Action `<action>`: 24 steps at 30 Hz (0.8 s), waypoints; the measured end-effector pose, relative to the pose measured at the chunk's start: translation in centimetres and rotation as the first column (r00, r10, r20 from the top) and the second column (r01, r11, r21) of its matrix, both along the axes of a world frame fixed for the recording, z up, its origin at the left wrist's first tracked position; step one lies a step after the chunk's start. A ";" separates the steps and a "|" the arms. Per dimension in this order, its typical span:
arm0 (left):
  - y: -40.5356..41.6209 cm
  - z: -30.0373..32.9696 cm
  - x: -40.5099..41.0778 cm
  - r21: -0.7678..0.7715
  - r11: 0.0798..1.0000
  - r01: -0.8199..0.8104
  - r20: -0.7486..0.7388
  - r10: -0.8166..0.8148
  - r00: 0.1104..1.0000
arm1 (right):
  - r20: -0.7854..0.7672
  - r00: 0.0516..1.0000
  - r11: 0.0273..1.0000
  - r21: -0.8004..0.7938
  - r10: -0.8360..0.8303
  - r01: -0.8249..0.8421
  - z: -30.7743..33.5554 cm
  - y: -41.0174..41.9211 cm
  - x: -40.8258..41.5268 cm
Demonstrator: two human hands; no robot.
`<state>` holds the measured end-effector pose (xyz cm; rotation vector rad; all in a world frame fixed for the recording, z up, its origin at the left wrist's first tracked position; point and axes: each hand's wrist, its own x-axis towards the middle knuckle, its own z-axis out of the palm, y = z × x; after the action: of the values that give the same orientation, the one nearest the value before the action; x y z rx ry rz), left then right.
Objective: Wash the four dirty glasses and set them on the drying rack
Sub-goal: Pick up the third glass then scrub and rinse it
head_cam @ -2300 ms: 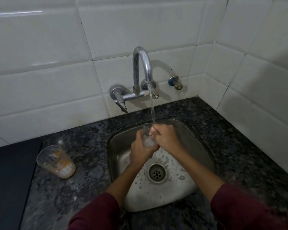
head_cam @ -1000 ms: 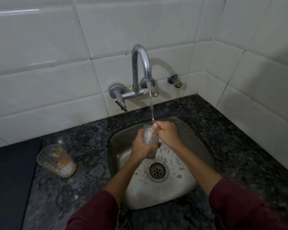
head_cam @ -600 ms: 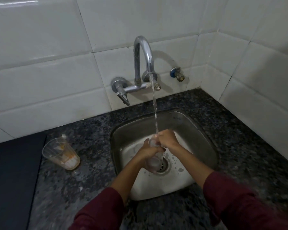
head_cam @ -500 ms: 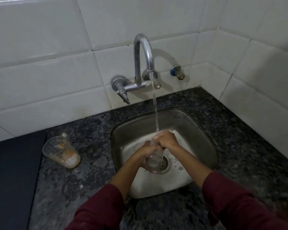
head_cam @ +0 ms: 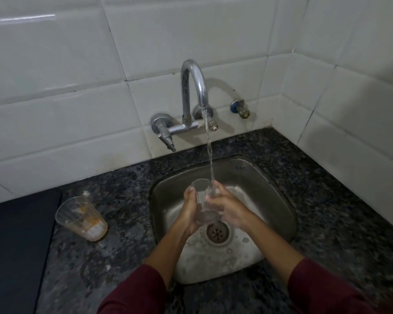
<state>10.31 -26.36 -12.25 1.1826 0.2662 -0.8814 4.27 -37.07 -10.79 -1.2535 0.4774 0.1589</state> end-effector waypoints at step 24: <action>-2.8 4.8 3.2 -0.020 0.858 -0.513 0.602 0.420 0.679 | 0.096 0.983 0.957 -0.263 0.154 -0.124 4.0 0.4 0.0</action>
<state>13.47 -29.12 -7.42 1.3866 0.1134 -0.0080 4.25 -36.62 -6.83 -1.5424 0.3155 0.1461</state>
